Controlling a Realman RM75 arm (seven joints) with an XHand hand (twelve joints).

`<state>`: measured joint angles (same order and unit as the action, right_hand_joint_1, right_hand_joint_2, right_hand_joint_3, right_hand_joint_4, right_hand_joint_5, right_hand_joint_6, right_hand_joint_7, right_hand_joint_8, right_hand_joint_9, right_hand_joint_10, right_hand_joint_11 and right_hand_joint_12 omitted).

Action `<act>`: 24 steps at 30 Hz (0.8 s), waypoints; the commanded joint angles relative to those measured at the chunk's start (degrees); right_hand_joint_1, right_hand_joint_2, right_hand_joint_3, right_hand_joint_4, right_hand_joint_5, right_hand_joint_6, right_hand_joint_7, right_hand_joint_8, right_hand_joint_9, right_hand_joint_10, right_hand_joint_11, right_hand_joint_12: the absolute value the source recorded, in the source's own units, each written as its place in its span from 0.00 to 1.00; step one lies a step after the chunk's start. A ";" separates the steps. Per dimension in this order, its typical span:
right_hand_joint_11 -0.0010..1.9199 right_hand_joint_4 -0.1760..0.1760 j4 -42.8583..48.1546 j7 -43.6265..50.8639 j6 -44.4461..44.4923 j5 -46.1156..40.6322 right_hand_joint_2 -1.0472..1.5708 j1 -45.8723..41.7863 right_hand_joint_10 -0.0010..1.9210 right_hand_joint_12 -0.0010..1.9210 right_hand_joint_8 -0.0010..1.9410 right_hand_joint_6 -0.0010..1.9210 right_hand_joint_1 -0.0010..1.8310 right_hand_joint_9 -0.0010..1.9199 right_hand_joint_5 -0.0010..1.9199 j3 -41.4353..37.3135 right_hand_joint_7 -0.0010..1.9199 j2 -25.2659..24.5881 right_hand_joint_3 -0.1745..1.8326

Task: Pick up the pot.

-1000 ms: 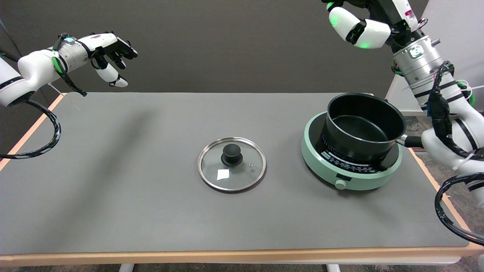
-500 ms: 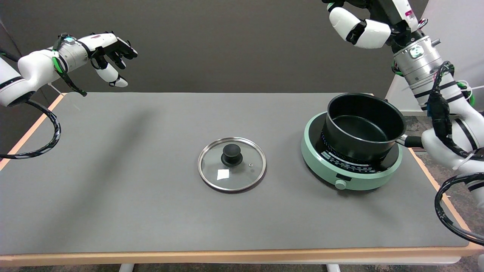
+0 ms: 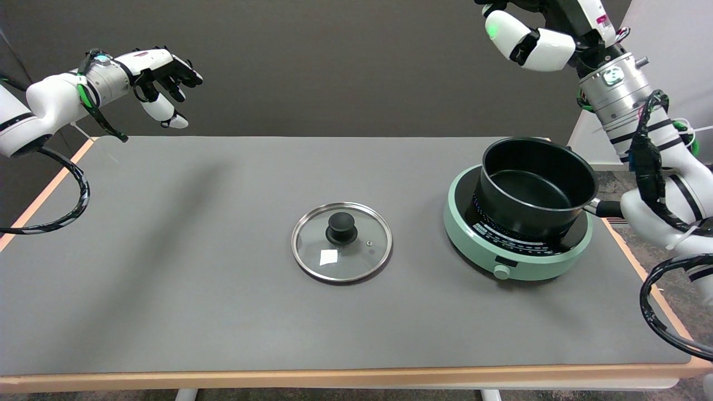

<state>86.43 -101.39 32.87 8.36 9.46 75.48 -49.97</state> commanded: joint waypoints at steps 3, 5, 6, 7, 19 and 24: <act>0.27 0.60 0.35 0.10 0.03 -0.11 0.64 -0.15 0.25 0.63 0.10 0.12 0.41 0.34 0.28 -0.11 0.34 0.00 0.53; 0.27 0.60 0.35 0.10 -0.05 -0.19 0.64 -0.15 0.25 0.63 0.10 0.12 0.41 0.34 0.28 0.05 0.34 0.00 0.53; 0.27 0.60 0.38 0.10 -0.08 -0.24 0.64 -0.15 0.25 0.63 0.10 0.12 0.41 0.34 0.28 0.10 0.34 0.00 0.53; 0.27 0.60 0.43 0.10 -0.13 -0.24 0.64 -0.15 0.25 0.63 0.10 0.12 0.41 0.34 0.28 0.13 0.34 0.00 0.53; 0.27 0.60 0.83 0.18 -0.61 0.00 0.64 0.12 0.25 0.63 0.10 0.12 0.41 0.34 0.28 0.42 0.34 -0.83 0.53; 0.27 0.60 0.83 0.26 -0.69 0.00 0.64 0.33 0.25 0.63 0.10 0.12 0.41 0.34 0.28 0.74 0.34 -1.23 0.53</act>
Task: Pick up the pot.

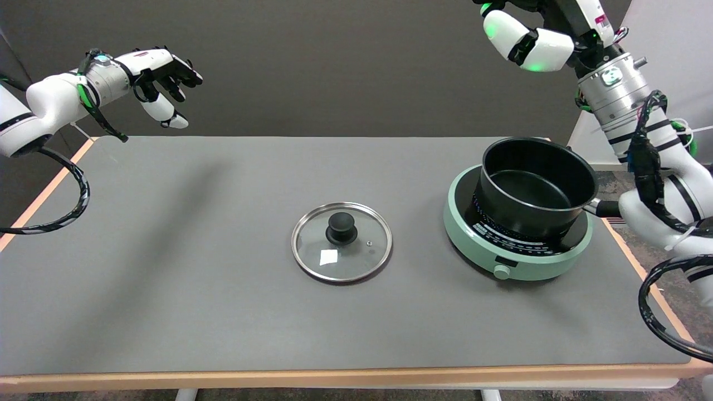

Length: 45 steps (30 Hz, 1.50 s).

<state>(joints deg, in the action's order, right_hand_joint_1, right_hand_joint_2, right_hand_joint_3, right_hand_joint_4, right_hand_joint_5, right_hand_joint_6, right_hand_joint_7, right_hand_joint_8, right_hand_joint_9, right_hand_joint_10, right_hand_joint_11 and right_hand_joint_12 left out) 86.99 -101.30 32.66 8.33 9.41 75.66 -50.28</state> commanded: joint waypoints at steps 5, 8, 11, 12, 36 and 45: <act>0.27 0.60 0.26 0.17 -0.65 0.03 0.64 0.53 0.25 0.63 0.10 0.12 0.41 0.34 0.28 0.75 0.34 -1.32 0.53; 0.27 0.60 0.26 0.17 -1.00 0.03 0.64 0.56 0.25 0.63 0.10 0.12 0.41 0.34 0.28 0.99 0.34 -1.45 0.53; 0.27 0.60 0.26 0.17 -1.26 0.03 0.64 0.69 0.26 0.63 0.10 0.12 0.41 0.34 0.28 1.23 0.34 -1.53 0.53; 0.27 0.60 0.26 0.17 -1.39 0.03 0.64 0.69 0.26 0.63 0.10 0.12 0.41 0.34 0.28 1.31 0.34 -1.53 0.53; 0.27 0.60 0.31 0.17 -1.21 0.03 0.64 0.69 0.26 0.63 0.10 0.12 0.41 0.34 0.28 1.28 0.34 -1.69 0.53; 0.27 0.60 0.42 0.17 -1.21 0.03 0.64 0.69 0.26 0.63 0.10 0.12 0.41 0.34 0.28 1.12 0.34 -1.69 0.53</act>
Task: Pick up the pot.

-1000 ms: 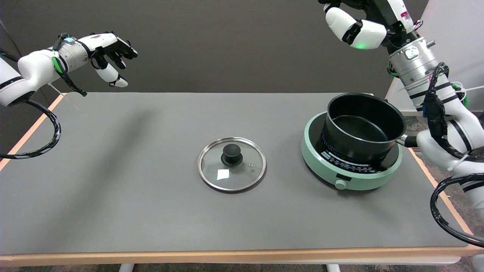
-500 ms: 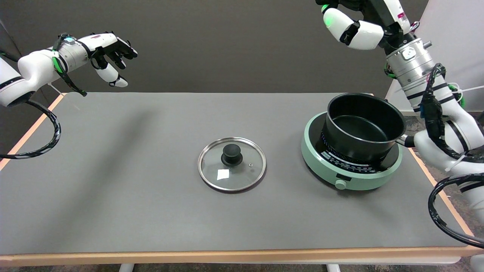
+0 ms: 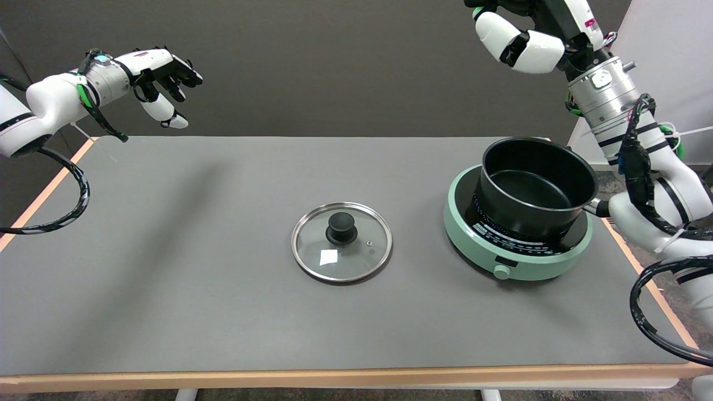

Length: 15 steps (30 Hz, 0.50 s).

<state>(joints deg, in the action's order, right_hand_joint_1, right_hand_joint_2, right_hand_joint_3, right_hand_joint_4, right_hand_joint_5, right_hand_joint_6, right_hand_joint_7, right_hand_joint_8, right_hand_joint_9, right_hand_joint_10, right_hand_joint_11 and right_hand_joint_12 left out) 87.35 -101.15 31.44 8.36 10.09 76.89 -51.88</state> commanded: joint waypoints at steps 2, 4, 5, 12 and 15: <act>0.27 0.60 0.06 0.02 -0.06 0.00 0.64 0.02 0.26 0.63 0.10 0.12 0.41 0.34 0.28 -0.11 0.34 -0.09 0.53; 0.27 0.60 0.06 0.02 -0.06 0.00 0.64 0.02 0.26 0.63 0.10 0.13 0.41 0.34 0.28 -0.11 0.34 -0.09 0.53; 0.27 0.60 0.06 0.02 -0.06 0.00 0.64 0.02 0.26 0.63 0.10 0.13 0.41 0.34 0.28 -0.11 0.34 -0.09 0.53; 0.27 0.60 0.06 -0.06 0.02 -0.11 0.64 0.02 0.26 0.63 0.10 0.13 0.41 0.34 0.28 -0.03 0.34 -0.09 0.53; 0.27 0.60 0.09 -0.06 0.02 -0.16 0.64 -0.06 0.26 0.63 0.10 0.13 0.41 0.34 0.28 -0.03 0.34 -0.09 0.53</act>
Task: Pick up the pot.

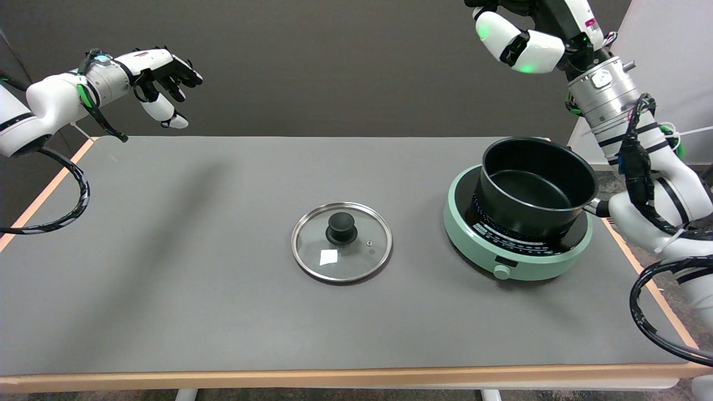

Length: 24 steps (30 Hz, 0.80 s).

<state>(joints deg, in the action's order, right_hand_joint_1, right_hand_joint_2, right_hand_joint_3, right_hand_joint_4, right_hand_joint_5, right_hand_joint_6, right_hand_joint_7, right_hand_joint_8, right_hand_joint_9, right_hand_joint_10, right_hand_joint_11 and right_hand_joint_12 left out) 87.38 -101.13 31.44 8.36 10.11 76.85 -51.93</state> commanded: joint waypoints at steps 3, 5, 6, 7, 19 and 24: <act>0.27 0.60 0.23 -0.08 -0.01 -0.05 0.64 -0.08 0.26 0.63 0.10 0.13 0.41 0.34 0.28 0.01 0.34 -0.04 0.53; 0.27 0.60 0.36 -0.11 -0.09 0.00 0.64 -0.08 0.26 0.63 0.10 0.13 0.41 0.34 0.28 0.01 0.34 -0.04 0.53; 0.27 0.60 0.38 -0.16 -0.14 0.00 0.64 -0.08 0.26 0.63 0.10 0.13 0.41 0.34 0.28 0.01 0.34 -0.04 0.53; 0.27 0.60 0.44 -0.16 -0.17 0.00 0.64 -0.05 0.26 0.63 0.10 0.13 0.41 0.34 0.28 0.01 0.34 -0.04 0.53; 0.27 0.60 0.04 -0.32 -0.11 -0.32 0.64 -0.24 0.26 0.63 0.11 0.13 0.41 0.34 0.28 0.09 0.34 -0.18 0.53; 0.27 0.60 -0.07 -0.43 0.10 -0.08 0.64 -0.32 0.26 0.63 0.11 0.13 0.41 0.34 0.28 -0.26 0.34 -0.79 0.53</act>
<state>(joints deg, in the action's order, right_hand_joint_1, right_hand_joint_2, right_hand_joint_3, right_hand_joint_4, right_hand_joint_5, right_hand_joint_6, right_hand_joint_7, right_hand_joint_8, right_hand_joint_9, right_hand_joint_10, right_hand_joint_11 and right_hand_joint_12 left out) 87.65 -101.27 31.27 8.26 10.06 76.86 -52.03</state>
